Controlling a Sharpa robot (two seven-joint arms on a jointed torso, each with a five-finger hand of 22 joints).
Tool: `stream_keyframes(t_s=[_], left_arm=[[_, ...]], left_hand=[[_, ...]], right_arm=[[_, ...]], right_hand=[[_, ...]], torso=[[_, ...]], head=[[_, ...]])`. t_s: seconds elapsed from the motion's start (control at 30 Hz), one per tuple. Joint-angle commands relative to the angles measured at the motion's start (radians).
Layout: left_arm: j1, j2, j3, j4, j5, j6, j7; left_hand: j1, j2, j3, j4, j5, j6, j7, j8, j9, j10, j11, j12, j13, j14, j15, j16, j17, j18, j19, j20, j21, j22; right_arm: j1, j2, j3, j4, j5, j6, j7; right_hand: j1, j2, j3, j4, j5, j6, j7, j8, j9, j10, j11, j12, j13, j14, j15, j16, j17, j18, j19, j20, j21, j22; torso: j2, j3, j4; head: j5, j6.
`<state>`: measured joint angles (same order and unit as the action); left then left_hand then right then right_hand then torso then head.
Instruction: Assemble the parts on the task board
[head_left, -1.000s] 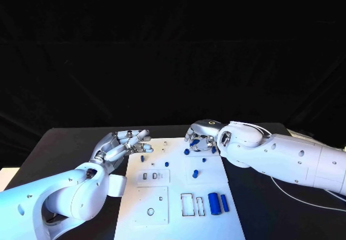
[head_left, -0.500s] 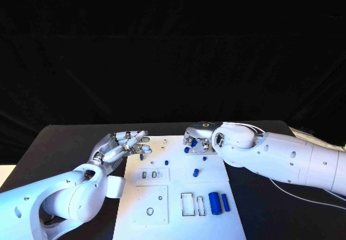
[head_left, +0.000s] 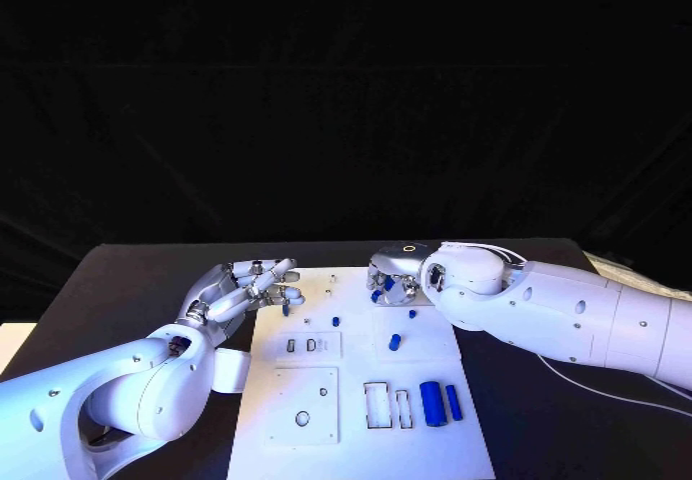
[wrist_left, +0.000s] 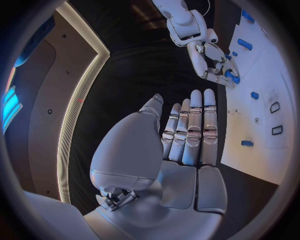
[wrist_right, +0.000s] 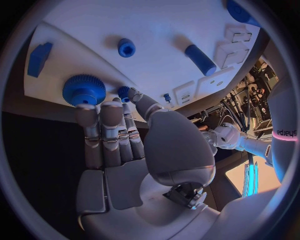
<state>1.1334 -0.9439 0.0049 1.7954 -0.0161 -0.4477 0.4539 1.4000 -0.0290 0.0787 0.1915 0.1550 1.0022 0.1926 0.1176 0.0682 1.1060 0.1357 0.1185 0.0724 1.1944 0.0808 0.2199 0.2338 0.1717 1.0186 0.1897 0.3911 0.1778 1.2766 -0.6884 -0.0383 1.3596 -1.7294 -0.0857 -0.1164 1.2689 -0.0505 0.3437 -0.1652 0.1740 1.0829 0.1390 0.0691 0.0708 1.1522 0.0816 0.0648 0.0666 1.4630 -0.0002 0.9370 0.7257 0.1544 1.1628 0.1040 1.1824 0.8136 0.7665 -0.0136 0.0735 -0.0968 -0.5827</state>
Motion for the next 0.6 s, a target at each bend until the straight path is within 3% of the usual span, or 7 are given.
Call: stream_keyframes(t_s=[0.03, 0.6], left_arm=[[0.002, 0.000, 0.001, 0.004, -0.006, 0.023, 0.001], [0.002, -0.004, 0.001, 0.007, 0.000, 0.029, -0.004]], left_hand=[[0.001, -0.006, -0.004, -0.004, -0.004, 0.002, 0.008, -0.007, -0.001, -0.001, 0.006, -0.007, -0.001, -0.002, 0.005, -0.004, 0.001, 0.009, 0.005, 0.001, 0.003, 0.002], [-0.001, -0.006, -0.005, -0.004, -0.004, 0.001, 0.008, -0.008, -0.001, -0.001, 0.007, -0.009, -0.001, -0.001, 0.005, -0.005, 0.002, 0.009, 0.005, 0.002, 0.003, 0.002]], right_arm=[[0.000, 0.004, 0.000, -0.003, -0.018, 0.024, -0.006], [-0.003, 0.019, -0.002, -0.021, -0.031, 0.050, -0.009]], right_hand=[[-0.001, 0.007, 0.004, 0.009, -0.001, 0.013, -0.001, 0.004, 0.002, 0.013, 0.000, 0.004, 0.001, 0.023, -0.005, 0.017, 0.014, -0.017, 0.011, -0.003, 0.013, 0.013], [0.034, 0.028, 0.059, 0.019, -0.022, 0.061, -0.012, 0.012, 0.011, 0.056, -0.013, 0.004, 0.001, 0.019, -0.015, 0.094, 0.084, -0.027, 0.034, -0.011, 0.067, 0.086]], torso=[[0.002, 0.0000, 0.0006], [0.005, -0.0006, 0.0033]], head=[[-0.001, -0.002], [-0.002, -0.009]])
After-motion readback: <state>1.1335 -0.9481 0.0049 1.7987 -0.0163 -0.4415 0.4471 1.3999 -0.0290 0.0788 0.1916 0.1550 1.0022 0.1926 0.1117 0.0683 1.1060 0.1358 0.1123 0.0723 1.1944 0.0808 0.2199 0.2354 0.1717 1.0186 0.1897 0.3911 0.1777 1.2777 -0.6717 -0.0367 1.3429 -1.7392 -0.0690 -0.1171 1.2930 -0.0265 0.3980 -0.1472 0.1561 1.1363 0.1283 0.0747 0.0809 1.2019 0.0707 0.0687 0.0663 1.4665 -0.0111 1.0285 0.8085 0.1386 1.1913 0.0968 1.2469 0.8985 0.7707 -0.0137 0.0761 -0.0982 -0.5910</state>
